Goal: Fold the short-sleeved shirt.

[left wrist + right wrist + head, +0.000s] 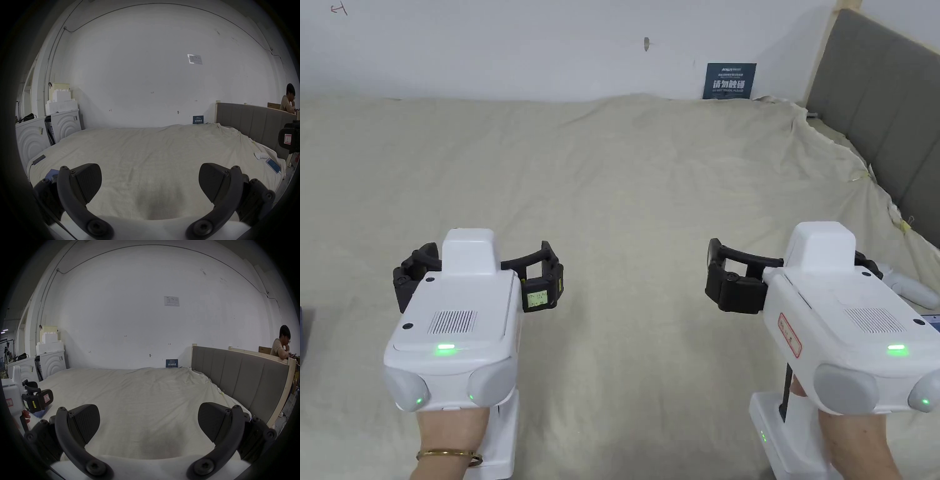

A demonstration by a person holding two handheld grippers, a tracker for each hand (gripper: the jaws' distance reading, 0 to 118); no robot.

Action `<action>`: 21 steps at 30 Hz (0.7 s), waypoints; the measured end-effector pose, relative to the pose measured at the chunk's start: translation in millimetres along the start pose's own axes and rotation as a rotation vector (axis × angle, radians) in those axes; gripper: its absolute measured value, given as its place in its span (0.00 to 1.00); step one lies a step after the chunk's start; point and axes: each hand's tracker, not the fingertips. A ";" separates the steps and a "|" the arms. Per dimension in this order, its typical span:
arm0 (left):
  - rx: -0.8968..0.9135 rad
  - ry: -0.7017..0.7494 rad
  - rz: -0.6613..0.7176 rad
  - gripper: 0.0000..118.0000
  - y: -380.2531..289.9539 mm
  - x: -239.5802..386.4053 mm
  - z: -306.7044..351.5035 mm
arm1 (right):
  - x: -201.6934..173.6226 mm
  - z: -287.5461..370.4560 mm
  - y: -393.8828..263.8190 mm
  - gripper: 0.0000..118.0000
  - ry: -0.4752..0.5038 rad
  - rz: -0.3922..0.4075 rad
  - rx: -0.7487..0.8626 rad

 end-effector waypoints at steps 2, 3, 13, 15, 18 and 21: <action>0.004 0.003 -0.004 1.00 0.4 -0.5 0.2 | 0.0 0.4 0.3 1.00 0.001 0.000 0.003; 0.005 0.005 -0.004 1.00 0.6 -0.7 0.0 | -0.2 0.6 0.5 1.00 0.000 0.003 0.004; 0.002 0.003 0.003 1.00 0.8 -0.5 0.7 | -0.2 0.4 2.3 1.00 0.001 0.007 0.006; 0.004 0.004 -0.004 1.00 0.7 0.7 0.8 | 0.0 0.5 2.8 1.00 0.002 0.007 0.006; 0.006 0.000 -0.008 1.00 1.3 1.9 1.2 | 0.6 0.8 3.3 1.00 0.000 0.005 0.010; 0.006 -0.002 -0.007 1.00 1.9 2.8 1.4 | 0.7 1.0 4.0 1.00 0.001 0.006 0.010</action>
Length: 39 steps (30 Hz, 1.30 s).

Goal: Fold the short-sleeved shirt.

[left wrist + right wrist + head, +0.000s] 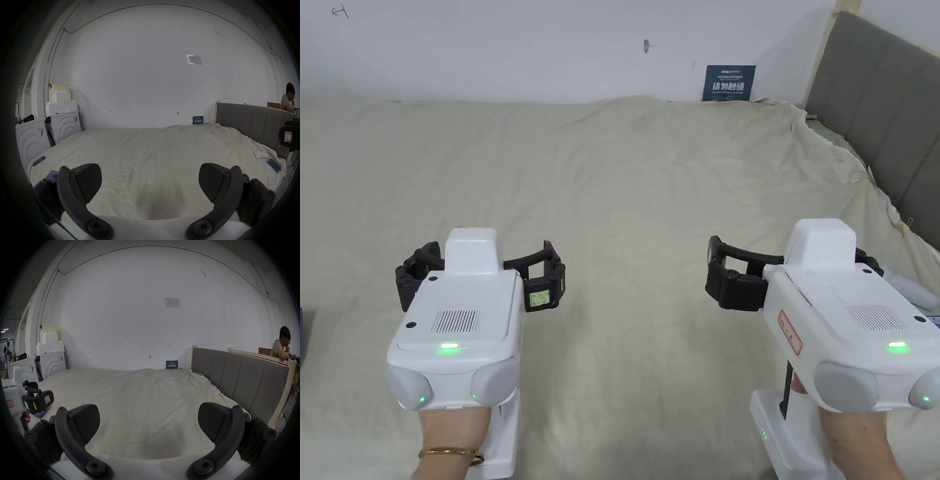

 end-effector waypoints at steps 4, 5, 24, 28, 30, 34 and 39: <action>0.000 -0.001 -0.004 1.00 -0.6 0.3 -0.2 | 0.0 -0.7 -0.4 1.00 0.002 0.003 -0.004; -0.001 -0.001 -0.005 1.00 -0.7 0.4 -0.1 | -0.1 -0.6 -0.5 1.00 0.001 0.000 -0.003; 0.003 -0.011 -0.020 1.00 0.1 4.1 1.3 | 0.2 -2.2 -0.5 1.00 -0.016 0.000 -0.011; 0.001 -0.011 -0.020 1.00 1.2 4.4 3.7 | 1.3 -4.5 6.6 1.00 -0.048 -0.031 -0.079; -0.011 -0.011 -0.013 1.00 2.2 5.0 5.6 | 1.8 -11.8 20.3 1.00 -0.075 -0.066 -0.260; -0.025 -0.018 0.020 1.00 1.2 6.5 14.5 | 8.8 -17.2 36.9 1.00 -0.062 -0.193 -0.449; -0.045 -0.044 0.060 1.00 -3.1 8.6 24.4 | 2.0 -9.2 43.0 1.00 0.002 -0.185 -0.588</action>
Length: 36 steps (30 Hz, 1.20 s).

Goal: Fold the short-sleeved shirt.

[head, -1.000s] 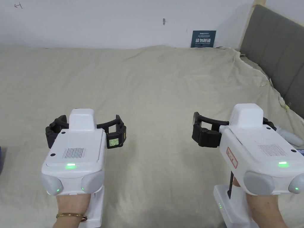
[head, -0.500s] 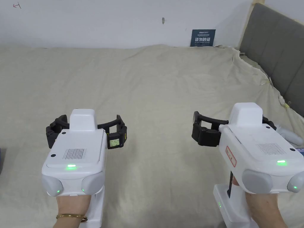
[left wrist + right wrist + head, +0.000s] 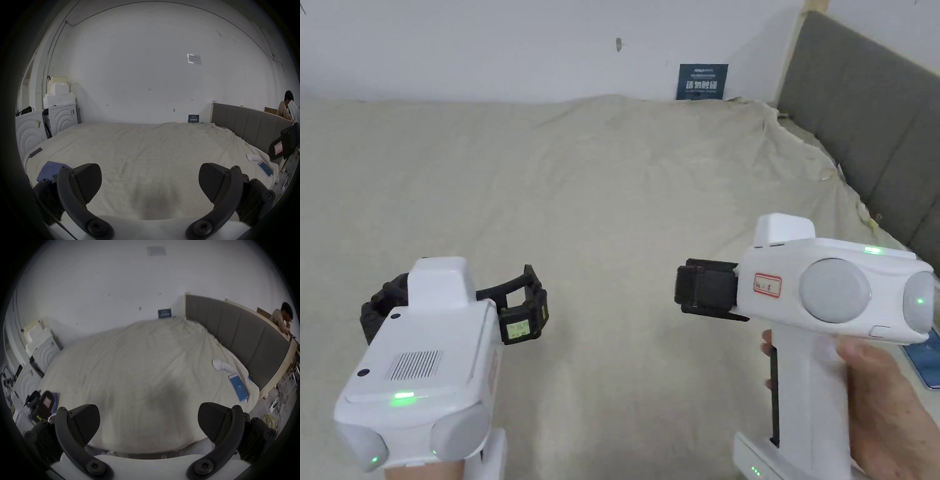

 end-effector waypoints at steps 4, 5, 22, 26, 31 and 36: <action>-0.007 -0.009 -0.003 1.00 -2.9 2.2 -0.8 | -9.2 4.5 -11.2 1.00 0.029 0.010 0.026; -0.011 -0.010 -0.004 1.00 -3.7 2.6 -1.6 | -11.6 4.0 -12.2 1.00 0.029 0.025 0.030; -0.110 0.002 0.037 1.00 -28.8 -5.6 -23.4 | -5.6 -38.8 -41.1 1.00 0.058 0.057 -0.045; -0.214 0.023 0.042 1.00 -46.7 -11.3 -41.0 | 5.9 -82.2 -72.5 1.00 -0.027 0.067 -0.080; -0.359 0.046 0.087 1.00 -70.2 -25.5 -77.6 | 10.8 -140.0 -82.6 1.00 -0.248 0.187 -0.024; -0.428 0.088 0.174 1.00 -76.4 -47.5 -142.0 | 38.3 -200.3 -51.9 1.00 -0.260 0.104 -0.012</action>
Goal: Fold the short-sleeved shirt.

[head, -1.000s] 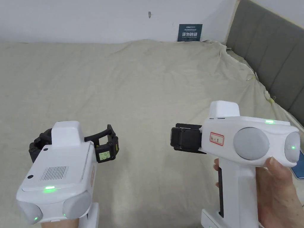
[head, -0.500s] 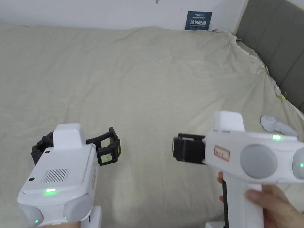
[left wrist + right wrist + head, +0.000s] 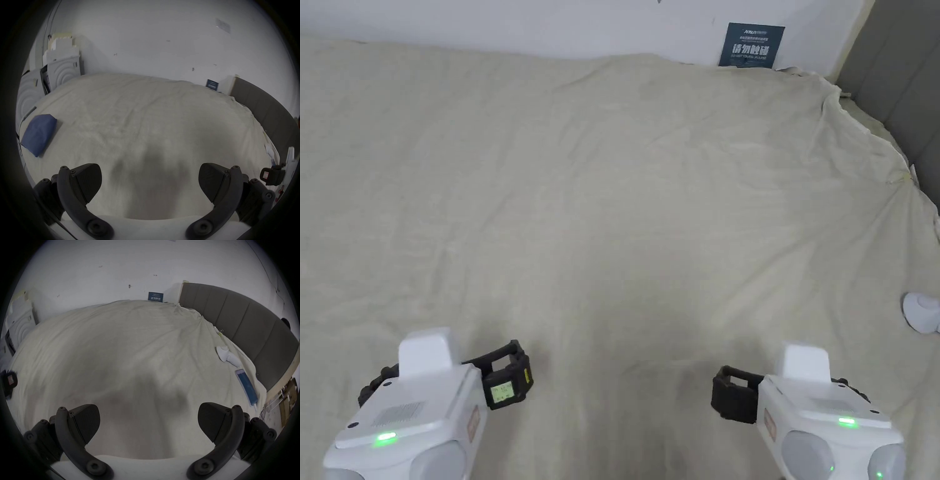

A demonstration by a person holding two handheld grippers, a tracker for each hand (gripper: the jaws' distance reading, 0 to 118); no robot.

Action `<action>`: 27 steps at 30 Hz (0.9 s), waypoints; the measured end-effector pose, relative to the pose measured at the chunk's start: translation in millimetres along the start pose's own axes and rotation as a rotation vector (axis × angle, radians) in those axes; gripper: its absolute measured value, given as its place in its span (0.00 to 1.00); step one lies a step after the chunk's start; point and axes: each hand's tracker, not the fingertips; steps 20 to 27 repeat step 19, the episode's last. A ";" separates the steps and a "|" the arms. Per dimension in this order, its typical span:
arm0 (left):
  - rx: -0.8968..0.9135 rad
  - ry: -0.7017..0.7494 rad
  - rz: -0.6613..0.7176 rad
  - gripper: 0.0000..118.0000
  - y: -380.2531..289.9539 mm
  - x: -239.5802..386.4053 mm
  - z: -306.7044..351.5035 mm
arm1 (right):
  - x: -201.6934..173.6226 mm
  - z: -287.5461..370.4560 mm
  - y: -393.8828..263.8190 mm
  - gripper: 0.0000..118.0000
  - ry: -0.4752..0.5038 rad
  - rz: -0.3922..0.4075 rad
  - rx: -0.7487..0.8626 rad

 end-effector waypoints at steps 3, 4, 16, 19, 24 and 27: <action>-0.023 0.052 0.006 1.00 20.9 -1.1 -42.0 | 4.0 -42.4 23.8 1.00 -0.025 -0.009 -0.008; -0.020 0.067 -0.002 1.00 27.1 0.2 -54.0 | 6.2 -54.4 31.4 1.00 -0.033 -0.012 -0.011; -0.137 0.180 -0.036 1.00 16.5 19.0 -129.4 | 5.0 -120.4 30.0 1.00 0.004 -0.093 -0.038; -0.178 0.212 -0.044 1.00 18.8 22.7 -138.1 | 2.9 -122.0 31.5 1.00 -0.011 -0.098 -0.060; -0.178 0.212 -0.044 1.00 18.8 22.7 -138.1 | 2.9 -122.0 31.5 1.00 -0.011 -0.098 -0.060; -0.178 0.212 -0.044 1.00 18.8 22.7 -138.1 | 2.9 -122.0 31.5 1.00 -0.011 -0.098 -0.060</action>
